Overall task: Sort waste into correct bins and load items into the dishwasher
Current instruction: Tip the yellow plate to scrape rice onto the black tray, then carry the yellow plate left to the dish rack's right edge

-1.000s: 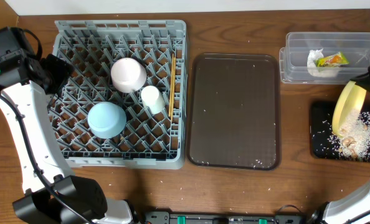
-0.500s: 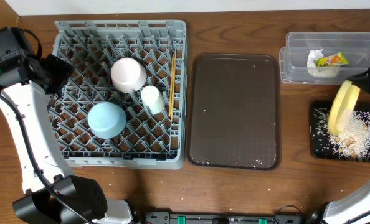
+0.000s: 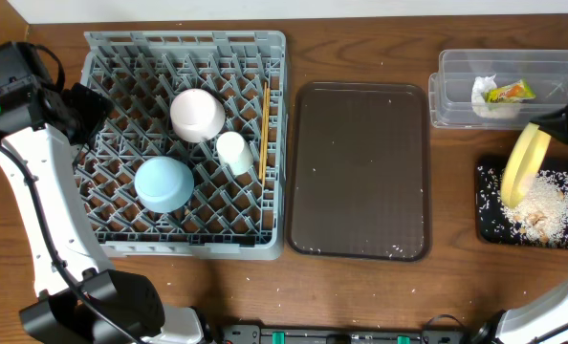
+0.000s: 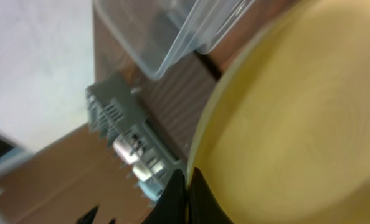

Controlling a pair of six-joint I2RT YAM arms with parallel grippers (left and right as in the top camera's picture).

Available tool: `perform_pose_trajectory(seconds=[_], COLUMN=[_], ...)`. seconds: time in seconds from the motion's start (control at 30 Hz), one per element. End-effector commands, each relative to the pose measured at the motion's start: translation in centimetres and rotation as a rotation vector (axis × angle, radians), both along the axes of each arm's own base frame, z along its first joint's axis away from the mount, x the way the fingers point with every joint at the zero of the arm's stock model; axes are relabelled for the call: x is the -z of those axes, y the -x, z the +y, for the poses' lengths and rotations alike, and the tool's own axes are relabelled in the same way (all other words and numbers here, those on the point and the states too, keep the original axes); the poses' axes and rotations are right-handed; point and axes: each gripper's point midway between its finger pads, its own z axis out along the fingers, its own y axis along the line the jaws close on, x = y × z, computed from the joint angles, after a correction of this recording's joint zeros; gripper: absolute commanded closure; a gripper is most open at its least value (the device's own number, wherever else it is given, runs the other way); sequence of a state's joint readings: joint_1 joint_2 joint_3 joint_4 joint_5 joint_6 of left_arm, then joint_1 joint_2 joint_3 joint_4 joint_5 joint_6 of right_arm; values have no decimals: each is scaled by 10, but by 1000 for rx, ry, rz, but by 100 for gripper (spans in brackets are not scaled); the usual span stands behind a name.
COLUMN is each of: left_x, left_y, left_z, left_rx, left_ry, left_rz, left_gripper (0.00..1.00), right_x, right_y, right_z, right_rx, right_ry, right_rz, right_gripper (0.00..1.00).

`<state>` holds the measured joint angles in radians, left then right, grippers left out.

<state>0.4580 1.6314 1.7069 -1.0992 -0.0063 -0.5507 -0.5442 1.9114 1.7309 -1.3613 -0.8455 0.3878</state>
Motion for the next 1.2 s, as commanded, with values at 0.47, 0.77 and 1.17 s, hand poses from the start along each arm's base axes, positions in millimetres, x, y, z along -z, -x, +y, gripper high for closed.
perform_pose_trajectory(seconds=[0.47, 0.77, 1.17], left_x=[1, 1, 1], left_y=[1, 1, 1], left_z=[1, 1, 1], left_rx=[-11, -11, -11], left_ry=[1, 1, 1], left_rz=[5, 5, 5], left_gripper=[7, 7, 6], right_x=[-30, -22, -59], right_y=[3, 2, -14], right_z=[12, 8, 48], right_rx=[-41, -47, -122], right_ry=[-133, -71, -247], right_rz=[-133, -120, -279], right_gripper=[98, 98, 98])
